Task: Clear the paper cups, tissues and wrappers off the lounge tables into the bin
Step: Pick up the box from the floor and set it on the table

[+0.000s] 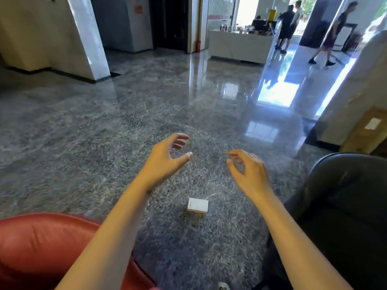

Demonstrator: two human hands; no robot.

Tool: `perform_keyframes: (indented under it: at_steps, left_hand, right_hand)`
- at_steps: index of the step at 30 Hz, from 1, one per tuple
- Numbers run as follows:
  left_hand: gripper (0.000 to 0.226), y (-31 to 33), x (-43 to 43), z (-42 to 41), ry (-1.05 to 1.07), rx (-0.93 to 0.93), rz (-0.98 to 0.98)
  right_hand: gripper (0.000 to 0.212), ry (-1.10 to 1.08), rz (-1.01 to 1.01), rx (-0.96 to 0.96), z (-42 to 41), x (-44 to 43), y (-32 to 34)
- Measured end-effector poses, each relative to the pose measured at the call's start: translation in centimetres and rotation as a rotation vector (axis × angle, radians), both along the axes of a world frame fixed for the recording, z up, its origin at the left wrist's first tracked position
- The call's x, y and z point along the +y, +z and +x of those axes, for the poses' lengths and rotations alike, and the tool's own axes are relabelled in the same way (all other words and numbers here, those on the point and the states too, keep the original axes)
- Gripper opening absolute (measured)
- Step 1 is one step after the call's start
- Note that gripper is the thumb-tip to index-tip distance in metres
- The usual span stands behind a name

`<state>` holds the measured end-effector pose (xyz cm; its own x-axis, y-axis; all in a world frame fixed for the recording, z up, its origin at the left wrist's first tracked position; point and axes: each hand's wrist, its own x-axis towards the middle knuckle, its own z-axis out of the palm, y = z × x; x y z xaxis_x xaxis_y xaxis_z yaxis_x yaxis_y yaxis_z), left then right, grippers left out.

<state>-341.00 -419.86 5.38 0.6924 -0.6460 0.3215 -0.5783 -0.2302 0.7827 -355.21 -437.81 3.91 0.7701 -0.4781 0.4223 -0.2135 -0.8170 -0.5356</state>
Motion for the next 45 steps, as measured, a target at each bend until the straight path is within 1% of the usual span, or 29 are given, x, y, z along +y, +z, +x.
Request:
perform_keyframes:
  at_steps: [5,9,17,20,23,28,32,36,40,45]
  left_hand:
    - [0.037,-0.4,-9.6,7.1,0.052,0.022,0.076]
    - [0.04,-1.7,-15.3,11.5,0.075,0.052,0.14]
    - [0.043,-7.0,-20.9,18.9,0.14,0.122,0.18]
    - [0.046,-10.3,-22.6,22.3,0.158,0.182,0.198]
    - [0.05,-14.9,-24.5,26.6,0.139,0.253,0.238]
    - [0.062,-25.8,-27.7,34.1,0.101,0.349,0.362]
    - [0.062,-36.1,-29.2,37.5,0.138,0.437,0.413]
    - [0.063,-47.9,-30.9,37.7,0.16,0.544,0.432]
    - [0.064,-60.5,-32.0,36.8,0.157,0.626,0.481]
    - [0.062,-75.9,-32.0,35.4,0.21,0.705,0.505]
  right_hand:
    - [0.029,0.03,-0.001,0.092,6.4,-11.8,-0.1]
    - [0.034,0.061,-0.015,0.156,11.3,-18.7,-1.0]
    - [0.041,0.146,0.036,0.235,20.2,-25.5,-6.2]
    - [0.045,0.183,0.072,0.287,23.8,-27.5,-9.2]
    - [0.051,0.222,0.101,0.34,27.9,-29.8,-13.4]
    - [0.064,0.25,0.185,0.482,34.6,-33.1,-23.9]
    - [0.072,0.276,0.219,0.586,38.2,-34.2,-34.3]
    - [0.079,0.312,0.229,0.65,40.4,-34.7,-46.3]
    - [0.084,0.373,0.23,0.725,40.5,-34.2,-59.8]
    - [0.091,0.469,0.185,0.808,39.9,-32.8,-76.5]
